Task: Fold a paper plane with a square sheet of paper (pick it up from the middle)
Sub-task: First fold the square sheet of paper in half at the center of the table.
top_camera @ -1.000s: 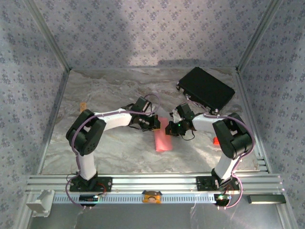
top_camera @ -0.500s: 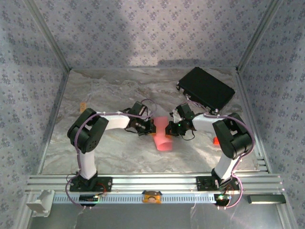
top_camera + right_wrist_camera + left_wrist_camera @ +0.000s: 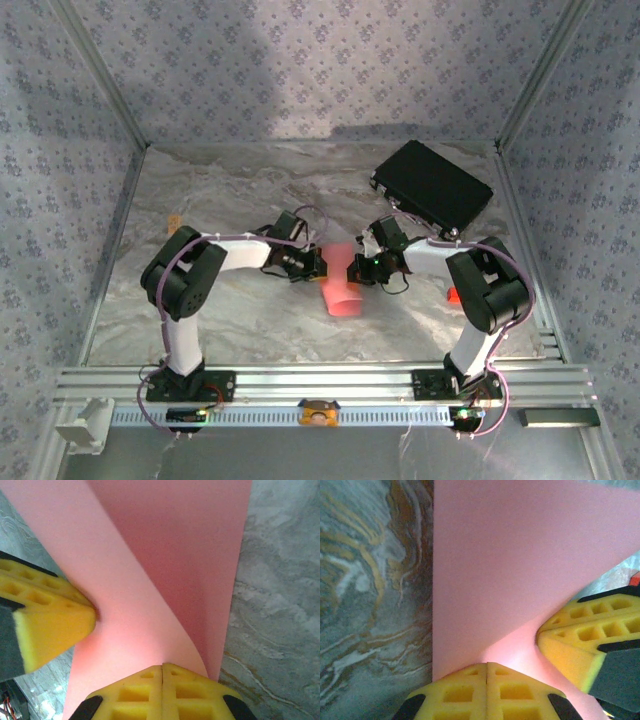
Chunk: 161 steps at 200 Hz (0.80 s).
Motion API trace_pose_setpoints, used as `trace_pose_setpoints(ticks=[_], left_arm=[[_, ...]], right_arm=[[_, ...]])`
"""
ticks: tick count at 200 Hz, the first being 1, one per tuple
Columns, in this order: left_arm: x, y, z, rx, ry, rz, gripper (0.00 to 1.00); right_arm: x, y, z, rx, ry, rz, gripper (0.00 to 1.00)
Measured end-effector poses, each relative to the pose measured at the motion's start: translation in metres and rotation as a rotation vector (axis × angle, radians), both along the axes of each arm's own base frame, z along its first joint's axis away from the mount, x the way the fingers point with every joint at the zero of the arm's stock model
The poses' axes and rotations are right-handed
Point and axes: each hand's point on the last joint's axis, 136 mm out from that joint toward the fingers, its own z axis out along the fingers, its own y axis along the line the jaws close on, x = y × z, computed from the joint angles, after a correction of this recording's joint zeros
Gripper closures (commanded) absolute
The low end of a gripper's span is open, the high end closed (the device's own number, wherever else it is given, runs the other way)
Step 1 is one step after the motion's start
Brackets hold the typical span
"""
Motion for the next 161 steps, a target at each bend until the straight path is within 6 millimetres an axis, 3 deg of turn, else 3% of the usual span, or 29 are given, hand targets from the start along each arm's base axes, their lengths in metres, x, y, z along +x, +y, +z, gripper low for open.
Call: trace_pose_setpoints(ticks=[54, 90, 161], left_arm=[[0.020, -0.004, 0.013, -0.061, -0.027, 0.016, 0.98], [0.020, -0.003, -0.006, -0.041, 0.002, 0.020, 0.99], [0.023, -0.001, -0.004, -0.048, 0.021, 0.037, 0.94]], right_arm=[[0.000, 0.000, 0.000, 0.000, 0.000, 0.000, 1.00], [0.000, 0.000, 0.000, 0.000, 0.000, 0.000, 1.00], [0.000, 0.000, 0.000, 0.000, 0.002, 0.000, 1.00]])
